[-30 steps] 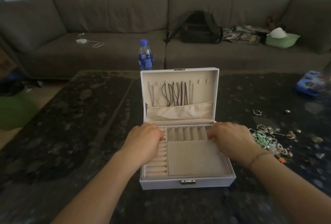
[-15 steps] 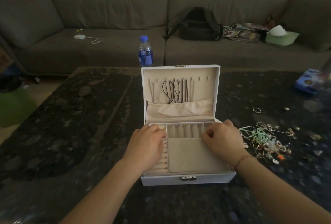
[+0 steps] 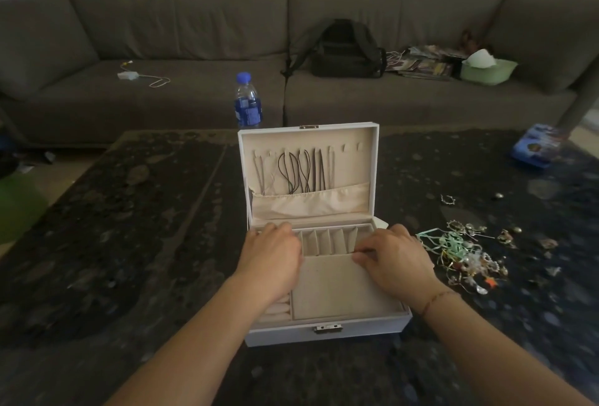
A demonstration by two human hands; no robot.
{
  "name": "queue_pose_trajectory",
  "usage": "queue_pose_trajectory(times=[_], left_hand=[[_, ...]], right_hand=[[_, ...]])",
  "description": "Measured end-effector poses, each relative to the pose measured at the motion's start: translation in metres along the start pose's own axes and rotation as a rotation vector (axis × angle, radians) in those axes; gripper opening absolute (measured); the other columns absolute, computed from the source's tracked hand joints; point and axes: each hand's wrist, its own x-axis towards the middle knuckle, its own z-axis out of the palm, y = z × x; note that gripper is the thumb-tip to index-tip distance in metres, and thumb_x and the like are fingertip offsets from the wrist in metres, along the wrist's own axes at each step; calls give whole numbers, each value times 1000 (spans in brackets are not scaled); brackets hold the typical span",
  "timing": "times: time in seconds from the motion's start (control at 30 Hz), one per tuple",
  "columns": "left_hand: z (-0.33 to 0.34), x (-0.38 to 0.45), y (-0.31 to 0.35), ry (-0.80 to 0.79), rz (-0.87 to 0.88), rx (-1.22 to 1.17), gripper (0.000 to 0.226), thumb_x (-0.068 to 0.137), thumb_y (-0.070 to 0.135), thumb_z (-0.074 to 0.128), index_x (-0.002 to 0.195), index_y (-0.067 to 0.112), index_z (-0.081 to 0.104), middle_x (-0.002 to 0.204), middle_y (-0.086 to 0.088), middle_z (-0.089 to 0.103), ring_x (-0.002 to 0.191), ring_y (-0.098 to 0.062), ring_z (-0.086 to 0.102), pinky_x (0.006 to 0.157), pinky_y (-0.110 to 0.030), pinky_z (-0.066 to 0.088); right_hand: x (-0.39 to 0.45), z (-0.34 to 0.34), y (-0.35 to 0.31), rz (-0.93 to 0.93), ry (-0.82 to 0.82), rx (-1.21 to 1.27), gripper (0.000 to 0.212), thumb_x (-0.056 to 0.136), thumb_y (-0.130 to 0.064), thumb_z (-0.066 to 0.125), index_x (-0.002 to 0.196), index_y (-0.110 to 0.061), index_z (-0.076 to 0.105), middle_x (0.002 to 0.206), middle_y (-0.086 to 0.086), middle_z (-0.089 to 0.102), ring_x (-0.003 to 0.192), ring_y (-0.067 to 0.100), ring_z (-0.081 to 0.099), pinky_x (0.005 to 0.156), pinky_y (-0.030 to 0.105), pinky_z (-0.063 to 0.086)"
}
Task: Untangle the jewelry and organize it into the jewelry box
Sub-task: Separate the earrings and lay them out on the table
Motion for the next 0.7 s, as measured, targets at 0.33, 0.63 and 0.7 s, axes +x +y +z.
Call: queue_pose_trajectory(times=[0.33,0.63,0.7], left_hand=[[21,-11,4,227,-38,-150,34,99,52,35,104,27,57,127,10,41,121,-10,35,109,-37,35],[22,-12,1,373,-68,-115,36,91,58,38,87,29,59,137,3,54,132,-21,43,113,-56,26],[21,-13,0,403,-62,-133,32,90,58,41,82,30,55,134,5,55,129,-20,45,111,-57,27]], right_hand=[[-6,18,-2,-71,363,-30,34,86,-41,46,72,-28,74,75,-14,64,79,16,45,65,35,44],[-10,14,2,-156,412,196,27,84,-44,56,83,-26,75,116,-4,56,114,20,46,90,42,48],[-12,14,6,-172,368,282,24,85,-44,56,87,-27,74,134,-2,48,121,18,45,95,41,47]])
